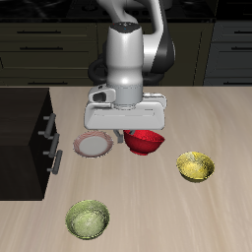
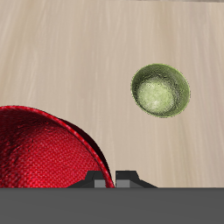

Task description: Place the red bowl on the plate

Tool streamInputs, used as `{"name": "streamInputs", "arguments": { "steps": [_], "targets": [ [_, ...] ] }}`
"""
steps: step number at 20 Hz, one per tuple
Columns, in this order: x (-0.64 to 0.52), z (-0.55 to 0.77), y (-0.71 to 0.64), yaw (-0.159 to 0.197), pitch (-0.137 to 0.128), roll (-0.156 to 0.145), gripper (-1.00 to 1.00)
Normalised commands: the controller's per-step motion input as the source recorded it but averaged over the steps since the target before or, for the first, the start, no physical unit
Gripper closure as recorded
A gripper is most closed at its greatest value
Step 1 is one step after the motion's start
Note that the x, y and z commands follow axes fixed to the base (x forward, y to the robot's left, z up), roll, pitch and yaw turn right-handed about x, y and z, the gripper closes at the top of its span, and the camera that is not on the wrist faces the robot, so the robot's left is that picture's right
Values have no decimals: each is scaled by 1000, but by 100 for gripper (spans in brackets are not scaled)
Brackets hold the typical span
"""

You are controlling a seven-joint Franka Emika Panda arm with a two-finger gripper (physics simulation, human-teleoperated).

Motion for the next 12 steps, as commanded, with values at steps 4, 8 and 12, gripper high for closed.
{"name": "streamInputs", "arguments": {
  "steps": [4,8,12],
  "targets": [
    [-387,105,-139,-9,-35,34,100],
    [-279,-2,-55,4,-13,17,100],
    [-313,5,-2,12,-19,17,100]
  ]
}}
